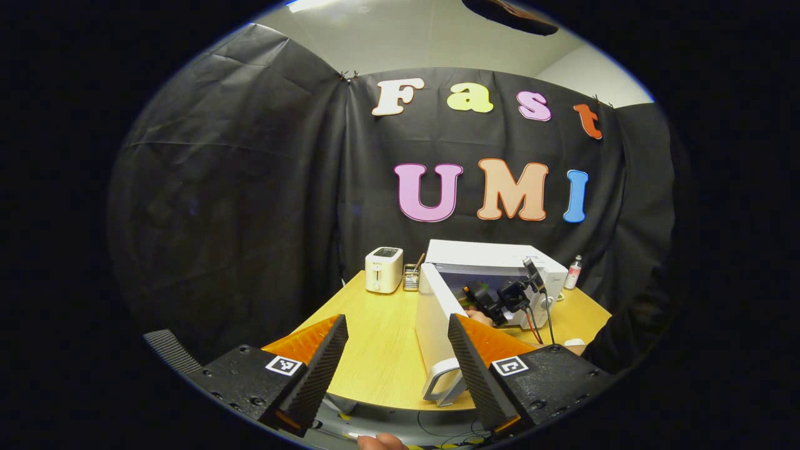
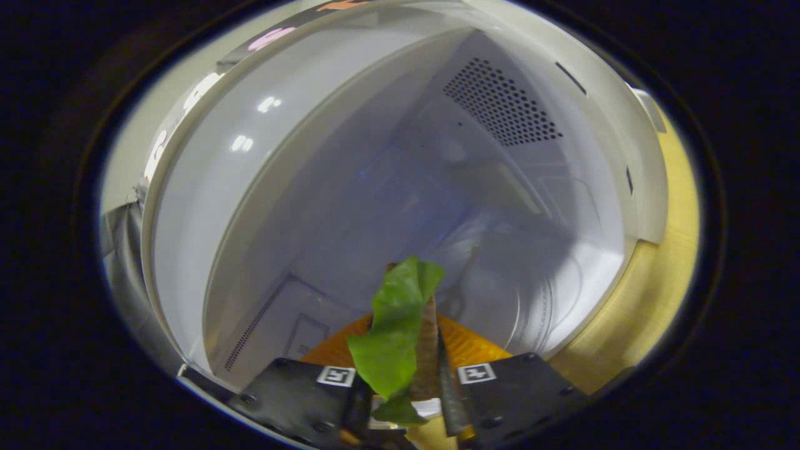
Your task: Open the microwave oven with the left hand, put the food in, and close the microwave oven.
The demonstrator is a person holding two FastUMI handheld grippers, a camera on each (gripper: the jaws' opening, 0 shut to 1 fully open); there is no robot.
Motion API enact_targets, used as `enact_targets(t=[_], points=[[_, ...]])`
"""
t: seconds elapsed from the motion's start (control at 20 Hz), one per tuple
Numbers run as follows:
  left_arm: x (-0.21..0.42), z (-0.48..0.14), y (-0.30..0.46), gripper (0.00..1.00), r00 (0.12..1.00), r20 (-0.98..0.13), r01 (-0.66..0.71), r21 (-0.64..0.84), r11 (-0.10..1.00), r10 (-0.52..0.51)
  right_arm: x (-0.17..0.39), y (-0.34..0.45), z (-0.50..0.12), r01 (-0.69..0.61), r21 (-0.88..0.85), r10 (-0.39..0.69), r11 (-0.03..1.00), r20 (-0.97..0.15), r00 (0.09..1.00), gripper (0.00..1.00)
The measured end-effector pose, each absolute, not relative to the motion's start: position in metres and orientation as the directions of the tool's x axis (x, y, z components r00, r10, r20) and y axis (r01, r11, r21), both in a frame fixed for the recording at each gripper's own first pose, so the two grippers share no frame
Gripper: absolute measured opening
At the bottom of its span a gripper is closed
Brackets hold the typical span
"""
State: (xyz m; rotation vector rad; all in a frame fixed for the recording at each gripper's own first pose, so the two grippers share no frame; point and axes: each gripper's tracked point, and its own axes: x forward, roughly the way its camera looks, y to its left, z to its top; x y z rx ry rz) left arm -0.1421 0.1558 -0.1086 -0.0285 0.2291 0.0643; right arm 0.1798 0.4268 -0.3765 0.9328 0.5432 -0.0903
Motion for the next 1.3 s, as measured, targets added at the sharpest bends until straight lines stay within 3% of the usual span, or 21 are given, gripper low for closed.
enact_targets(t=[0.05,0.15,0.2,0.25,0.5,0.55,0.6,0.65,0.7,0.8,0.95,1.0,1.05,1.1,1.15,1.3], points=[[-0.143,-0.106,0.155,0.94,0.973,-0.223,-0.067,-0.013,0.998,0.063,0.176,0.424,-0.381,0.309,0.699,0.143,0.646,-0.507,0.85,0.45],[-0.142,-0.107,0.149,0.94,0.973,-0.225,-0.053,-0.005,0.999,0.051,0.176,0.427,-0.391,0.271,0.645,0.161,0.714,-0.528,0.834,0.6],[-0.141,-0.108,0.147,0.94,0.972,-0.23,-0.045,-0.001,0.999,0.043,0.179,0.426,-0.39,0.252,0.609,0.147,0.752,-0.528,0.837,0.73],[-0.143,-0.108,0.146,0.94,0.972,-0.232,-0.04,0.004,0.999,0.04,0.18,0.422,-0.391,0.23,0.568,0.138,0.79,-0.53,0.837,0.78],[-0.142,-0.105,0.144,0.94,0.971,-0.235,-0.036,0.01,0.999,0.037,0.179,0.405,-0.383,0.149,0.427,0.105,0.892,-0.517,0.85,0.89],[-0.142,-0.104,0.144,0.94,0.972,-0.232,-0.033,0.014,0.999,0.035,0.182,0.404,-0.38,0.124,0.399,0.11,0.908,-0.513,0.851,0.95],[-0.141,-0.103,0.143,0.94,0.973,-0.23,-0.031,0.017,0.999,0.034,0.185,0.404,-0.377,0.098,0.365,0.11,0.926,-0.509,0.854,0.96],[-0.141,-0.104,0.142,0.94,0.973,-0.23,-0.027,0.017,0.999,0.03,0.188,0.403,-0.375,0.079,0.326,0.107,0.942,-0.515,0.85,0.91],[-0.14,-0.104,0.14,0.94,0.973,-0.23,-0.023,0.015,1.0,0.026,0.191,0.4,-0.376,0.071,0.277,0.09,0.958,-0.526,0.846,0.99],[-0.14,-0.103,0.138,0.94,0.974,-0.227,-0.015,0.009,1.0,0.016,0.197,0.39,-0.372,0.042,0.208,0.072,0.977,-0.513,0.856,0.96],[-0.14,-0.103,0.137,0.94,0.974,-0.225,-0.009,0.016,1.0,0.013,0.197,0.382,-0.36,0.002,0.178,0.083,0.984,-0.464,0.882,1.0],[-0.139,-0.103,0.137,0.94,0.974,-0.227,-0.009,0.015,1.0,0.012,0.194,0.382,-0.35,-0.015,0.185,0.096,0.983,-0.439,0.894,0.93],[-0.138,-0.103,0.138,0.91,0.974,-0.228,-0.01,0.013,1.0,0.012,0.193,0.385,-0.342,-0.036,0.195,0.116,0.98,-0.417,0.901,1.0],[-0.138,-0.103,0.138,0.94,0.974,-0.227,-0.01,0.01,1.0,0.012,0.191,0.386,-0.337,-0.052,0.192,0.126,0.98,-0.402,0.907,1.0],[-0.138,-0.104,0.138,0.94,0.974,-0.227,-0.008,0.009,1.0,0.01,0.188,0.385,-0.333,-0.062,0.185,0.132,0.981,-0.392,0.911,0.93],[-0.136,-0.1,0.137,0.94,0.976,-0.217,0.002,0.016,1.0,0.001,0.17,0.384,-0.328,-0.107,0.185,0.173,0.977,-0.386,0.906,0.93]])
